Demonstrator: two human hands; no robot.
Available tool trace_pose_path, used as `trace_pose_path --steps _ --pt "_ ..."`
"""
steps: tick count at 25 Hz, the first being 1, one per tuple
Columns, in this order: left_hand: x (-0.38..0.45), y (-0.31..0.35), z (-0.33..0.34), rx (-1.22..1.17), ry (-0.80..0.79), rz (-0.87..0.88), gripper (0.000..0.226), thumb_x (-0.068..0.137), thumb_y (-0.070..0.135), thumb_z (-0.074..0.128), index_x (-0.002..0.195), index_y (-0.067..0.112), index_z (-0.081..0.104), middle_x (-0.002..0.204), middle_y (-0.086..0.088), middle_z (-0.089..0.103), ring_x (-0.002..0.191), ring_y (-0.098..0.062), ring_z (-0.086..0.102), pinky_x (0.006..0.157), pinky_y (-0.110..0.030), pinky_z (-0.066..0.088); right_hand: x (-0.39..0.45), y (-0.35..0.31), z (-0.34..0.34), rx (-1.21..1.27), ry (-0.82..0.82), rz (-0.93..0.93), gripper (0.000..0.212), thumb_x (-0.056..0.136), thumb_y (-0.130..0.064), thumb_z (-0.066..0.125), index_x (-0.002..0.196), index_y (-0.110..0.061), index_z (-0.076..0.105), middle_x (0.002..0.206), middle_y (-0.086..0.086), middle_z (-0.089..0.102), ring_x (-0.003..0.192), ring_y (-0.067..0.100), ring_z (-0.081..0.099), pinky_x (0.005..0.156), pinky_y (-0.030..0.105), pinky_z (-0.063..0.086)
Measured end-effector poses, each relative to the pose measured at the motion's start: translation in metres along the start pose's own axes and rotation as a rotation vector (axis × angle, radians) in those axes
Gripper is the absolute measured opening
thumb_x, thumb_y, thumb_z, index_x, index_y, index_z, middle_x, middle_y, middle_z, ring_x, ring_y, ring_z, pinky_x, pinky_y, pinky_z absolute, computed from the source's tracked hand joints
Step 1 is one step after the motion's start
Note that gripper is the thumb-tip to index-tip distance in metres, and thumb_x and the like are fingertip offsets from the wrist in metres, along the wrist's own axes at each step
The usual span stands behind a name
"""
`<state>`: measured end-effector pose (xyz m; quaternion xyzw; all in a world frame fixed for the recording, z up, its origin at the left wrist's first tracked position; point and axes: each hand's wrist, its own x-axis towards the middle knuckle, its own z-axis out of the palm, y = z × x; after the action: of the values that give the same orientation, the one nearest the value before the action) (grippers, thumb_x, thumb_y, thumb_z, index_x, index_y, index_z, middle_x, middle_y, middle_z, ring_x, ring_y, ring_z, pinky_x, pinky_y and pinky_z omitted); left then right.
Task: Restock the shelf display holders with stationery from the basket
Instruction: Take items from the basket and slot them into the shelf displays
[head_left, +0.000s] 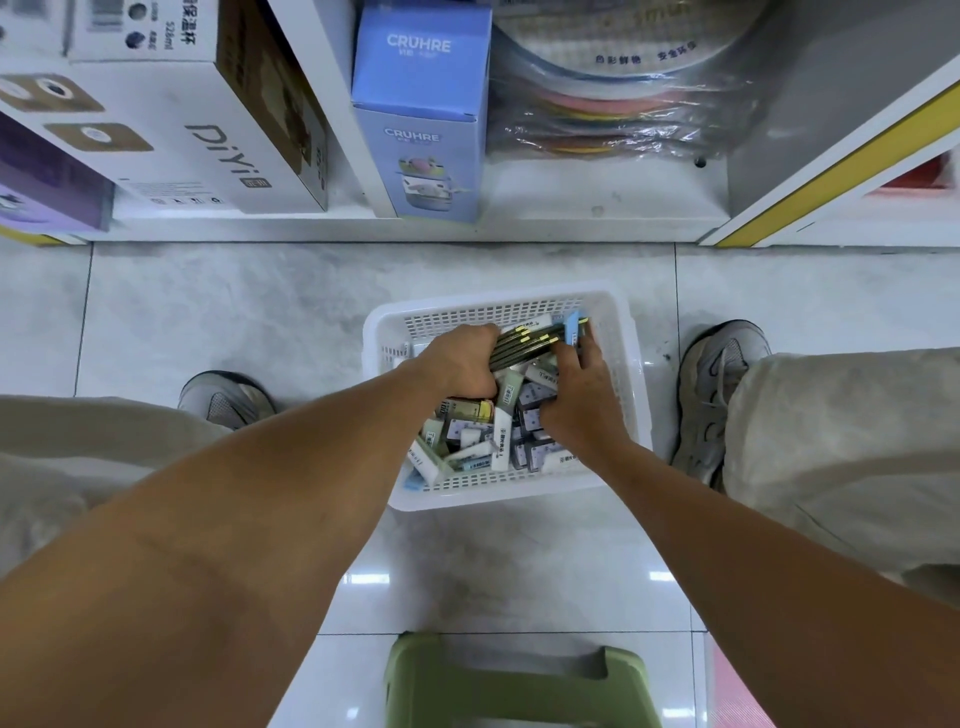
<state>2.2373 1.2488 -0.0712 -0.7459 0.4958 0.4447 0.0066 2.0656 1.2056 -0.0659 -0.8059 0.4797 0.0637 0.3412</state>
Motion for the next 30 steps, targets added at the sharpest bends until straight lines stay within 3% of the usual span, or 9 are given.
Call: trace_pose_path --steps 6,10,14,16,18,21,26,30 --pt "-0.008 -0.004 -0.006 0.045 0.057 0.038 0.034 0.079 0.016 0.071 0.106 0.018 0.052 0.092 0.000 0.061 0.082 -0.019 0.059 0.063 -0.027 0.042 0.001 0.002 -0.005 -0.014 -0.029 -0.018 0.064 0.078 0.006 0.066 0.137 -0.008 0.047 0.163 0.016 0.018 0.141 0.037 0.037 0.106 0.039 0.047" --pt "-0.026 -0.004 -0.025 -0.022 0.038 0.048 0.025 0.077 0.014 0.074 0.094 0.019 0.056 0.084 0.002 0.061 0.076 -0.015 0.060 0.053 -0.022 0.040 0.002 -0.002 -0.015 -0.056 -0.137 -0.018 0.072 0.079 0.006 0.063 0.146 -0.011 0.040 0.165 0.014 0.008 0.138 0.039 0.041 0.106 0.041 0.047" --pt "-0.049 -0.007 -0.040 -0.150 0.108 0.003 0.030 0.074 0.016 0.078 0.079 0.025 0.049 0.079 0.005 0.059 0.068 -0.007 0.057 0.051 -0.022 0.040 -0.010 -0.006 -0.025 -0.131 -0.178 -0.003 0.065 0.080 -0.003 0.068 0.141 -0.011 0.044 0.151 0.016 0.032 0.127 0.036 0.050 0.100 0.041 0.051" --pt "-0.056 -0.007 -0.043 -0.202 0.120 -0.015 0.028 0.073 0.013 0.078 0.081 0.022 0.052 0.079 0.000 0.062 0.064 -0.010 0.060 0.049 -0.024 0.044 -0.017 -0.008 -0.030 -0.150 -0.167 0.014 0.064 0.081 -0.006 0.068 0.141 -0.011 0.044 0.141 0.017 0.039 0.121 0.035 0.052 0.096 0.040 0.051" --pt "-0.063 -0.004 -0.048 -0.232 0.140 -0.001 0.027 0.072 0.012 0.078 0.089 0.016 0.057 0.084 -0.004 0.065 0.070 -0.015 0.063 0.056 -0.030 0.052 -0.022 -0.012 -0.037 -0.178 -0.170 0.024 0.061 0.083 -0.006 0.065 0.141 -0.011 0.044 0.135 0.015 0.041 0.118 0.035 0.053 0.092 0.041 0.051" --pt "-0.077 0.005 -0.056 -0.225 0.153 0.062 0.029 0.073 0.013 0.078 0.095 0.013 0.059 0.086 -0.003 0.064 0.074 -0.015 0.062 0.063 -0.028 0.051 -0.025 -0.020 -0.055 -0.196 -0.204 0.027 0.057 0.083 -0.002 0.060 0.138 -0.009 0.049 0.132 0.013 0.045 0.119 0.033 0.051 0.095 0.042 0.051" --pt "-0.103 0.026 -0.071 -0.452 0.228 0.146 0.029 0.072 0.002 0.077 0.085 0.021 0.060 0.079 0.002 0.066 0.072 -0.015 0.065 0.058 -0.021 0.052 -0.027 -0.046 -0.094 -0.058 -0.212 0.061 0.052 0.086 -0.007 0.062 0.136 -0.015 0.054 0.133 0.010 0.058 0.118 0.027 0.057 0.089 0.028 0.046" --pt "-0.120 0.045 -0.083 -0.557 0.244 0.177 0.023 0.073 -0.002 0.070 0.087 0.013 0.059 0.080 -0.011 0.068 0.068 -0.021 0.070 0.059 -0.031 0.057 -0.034 -0.055 -0.113 0.085 -0.178 0.120 0.044 0.087 -0.006 0.064 0.130 -0.016 0.060 0.126 0.006 0.064 0.112 0.022 0.061 0.100 0.036 0.051"
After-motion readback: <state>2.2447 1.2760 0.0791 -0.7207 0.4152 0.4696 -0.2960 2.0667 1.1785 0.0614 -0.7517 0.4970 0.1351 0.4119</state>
